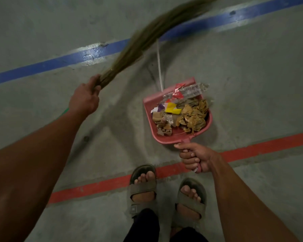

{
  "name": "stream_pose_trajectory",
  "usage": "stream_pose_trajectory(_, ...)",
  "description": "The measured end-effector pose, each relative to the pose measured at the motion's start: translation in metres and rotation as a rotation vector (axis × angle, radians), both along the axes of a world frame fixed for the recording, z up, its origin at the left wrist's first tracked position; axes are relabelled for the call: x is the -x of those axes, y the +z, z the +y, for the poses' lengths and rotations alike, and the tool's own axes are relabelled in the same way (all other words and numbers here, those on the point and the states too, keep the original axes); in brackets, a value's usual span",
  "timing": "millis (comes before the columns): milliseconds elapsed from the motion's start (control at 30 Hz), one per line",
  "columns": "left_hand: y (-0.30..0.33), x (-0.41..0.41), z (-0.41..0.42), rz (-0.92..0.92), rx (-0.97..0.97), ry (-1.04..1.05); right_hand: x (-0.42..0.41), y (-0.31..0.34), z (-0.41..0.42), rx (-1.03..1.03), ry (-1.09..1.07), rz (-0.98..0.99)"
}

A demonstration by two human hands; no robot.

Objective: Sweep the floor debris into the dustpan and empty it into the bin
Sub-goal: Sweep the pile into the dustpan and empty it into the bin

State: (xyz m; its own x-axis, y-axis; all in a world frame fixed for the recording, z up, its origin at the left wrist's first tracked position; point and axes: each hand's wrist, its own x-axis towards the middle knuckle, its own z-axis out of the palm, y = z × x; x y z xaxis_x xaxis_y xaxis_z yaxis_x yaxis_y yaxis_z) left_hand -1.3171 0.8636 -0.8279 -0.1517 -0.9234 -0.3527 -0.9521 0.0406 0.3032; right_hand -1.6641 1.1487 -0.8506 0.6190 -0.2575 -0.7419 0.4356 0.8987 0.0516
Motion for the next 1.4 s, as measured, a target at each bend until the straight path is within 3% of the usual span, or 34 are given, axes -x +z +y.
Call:
stream_pose_trajectory(133,-0.011,0.003,-0.012,-0.139,-0.073,0.030,0.011,-0.002,-0.002,-0.076,0.008,0.022)
stream_pose_trajectory(233,-0.019,0.005,-0.006,-0.094,-0.186,-0.027,0.018,-0.004,-0.004,-0.091,0.001,0.022)
stream_pose_trajectory(433,-0.020,0.004,0.028,-0.033,-0.376,-0.366,0.017,-0.005,0.000,-0.067,-0.015,0.001)
stream_pose_trajectory(733,0.002,0.029,0.087,-0.011,-0.302,-0.482,-0.009,0.020,0.023,0.011,-0.141,0.008)
stream_pose_trajectory(1133,0.141,0.124,0.121,0.058,-0.200,-0.745,0.027,0.162,0.104,0.019,-0.406,0.064)
stream_pose_trajectory(1400,0.247,0.225,0.150,0.004,-0.127,-0.962,0.066,0.271,0.154,-0.007,-0.648,0.153)
